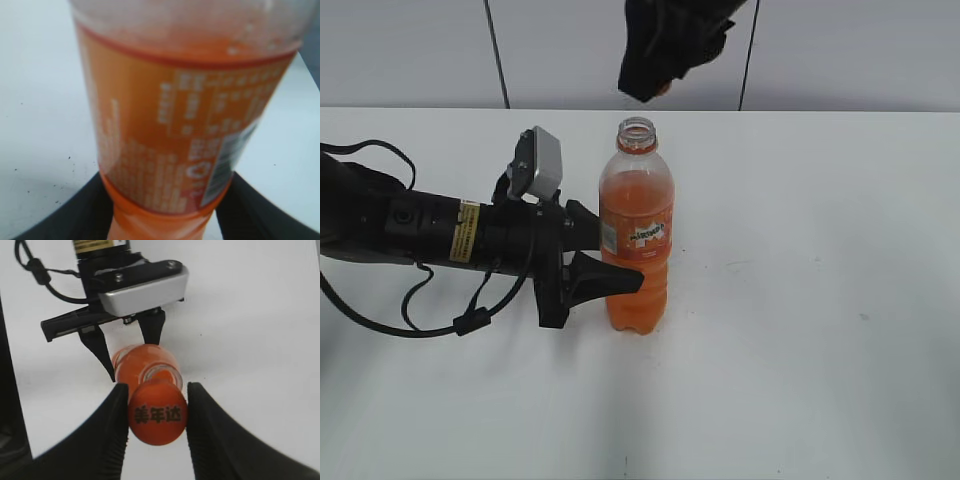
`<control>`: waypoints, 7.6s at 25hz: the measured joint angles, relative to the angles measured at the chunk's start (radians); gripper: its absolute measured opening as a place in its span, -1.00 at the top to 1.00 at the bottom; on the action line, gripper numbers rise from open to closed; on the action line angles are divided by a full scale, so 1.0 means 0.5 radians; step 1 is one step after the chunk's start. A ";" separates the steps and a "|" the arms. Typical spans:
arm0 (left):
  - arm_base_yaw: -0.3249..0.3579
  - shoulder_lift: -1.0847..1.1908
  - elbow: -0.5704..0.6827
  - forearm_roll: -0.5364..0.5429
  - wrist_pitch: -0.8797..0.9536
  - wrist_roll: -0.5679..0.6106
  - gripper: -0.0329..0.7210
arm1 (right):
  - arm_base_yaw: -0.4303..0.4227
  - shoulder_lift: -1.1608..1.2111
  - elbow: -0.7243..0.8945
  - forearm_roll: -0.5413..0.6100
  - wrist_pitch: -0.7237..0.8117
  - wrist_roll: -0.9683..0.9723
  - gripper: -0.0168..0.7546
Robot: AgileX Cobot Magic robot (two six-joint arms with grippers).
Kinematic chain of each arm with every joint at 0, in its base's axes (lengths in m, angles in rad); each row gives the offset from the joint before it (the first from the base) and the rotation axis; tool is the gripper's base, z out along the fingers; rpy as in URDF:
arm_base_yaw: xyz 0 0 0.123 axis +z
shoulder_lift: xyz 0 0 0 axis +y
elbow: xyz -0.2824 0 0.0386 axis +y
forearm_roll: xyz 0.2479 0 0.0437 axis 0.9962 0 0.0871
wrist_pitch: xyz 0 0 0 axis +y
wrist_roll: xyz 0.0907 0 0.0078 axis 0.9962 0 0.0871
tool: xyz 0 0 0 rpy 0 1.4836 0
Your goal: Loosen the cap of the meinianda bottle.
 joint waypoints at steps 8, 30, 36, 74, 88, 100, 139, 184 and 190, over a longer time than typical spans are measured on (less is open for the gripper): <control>0.000 0.000 0.000 0.000 0.000 0.000 -0.09 | -0.005 -0.021 0.000 -0.104 0.006 1.095 0.26; 0.000 0.000 0.000 0.000 0.000 0.002 -0.09 | -1.100 -0.023 0.118 -0.037 -0.024 1.192 0.26; 0.000 0.000 0.000 0.000 0.000 0.005 -0.09 | -1.170 -0.026 0.462 -0.025 -0.268 1.189 0.26; 0.000 0.000 0.000 0.000 -0.002 0.005 -0.09 | -1.172 0.166 1.990 0.037 -1.962 1.193 0.11; 0.004 0.000 0.000 -0.002 0.002 0.007 -0.34 | -1.172 0.166 1.990 0.037 -1.943 1.192 -0.66; 0.140 -0.015 0.000 0.272 0.010 -0.039 -0.70 | -1.172 0.108 1.990 0.037 -1.902 1.192 -0.59; 0.508 -0.827 -0.727 -2.126 3.252 1.353 -0.52 | -1.172 -0.292 0.797 -0.554 -0.856 1.432 -0.58; 0.512 -3.213 0.661 -2.537 4.259 1.479 -0.44 | -1.172 -2.479 2.654 -0.283 -0.485 1.273 -0.58; 0.512 -3.444 0.665 -2.637 4.231 1.473 -0.44 | -1.172 -2.716 2.720 -0.281 -0.423 1.278 -0.58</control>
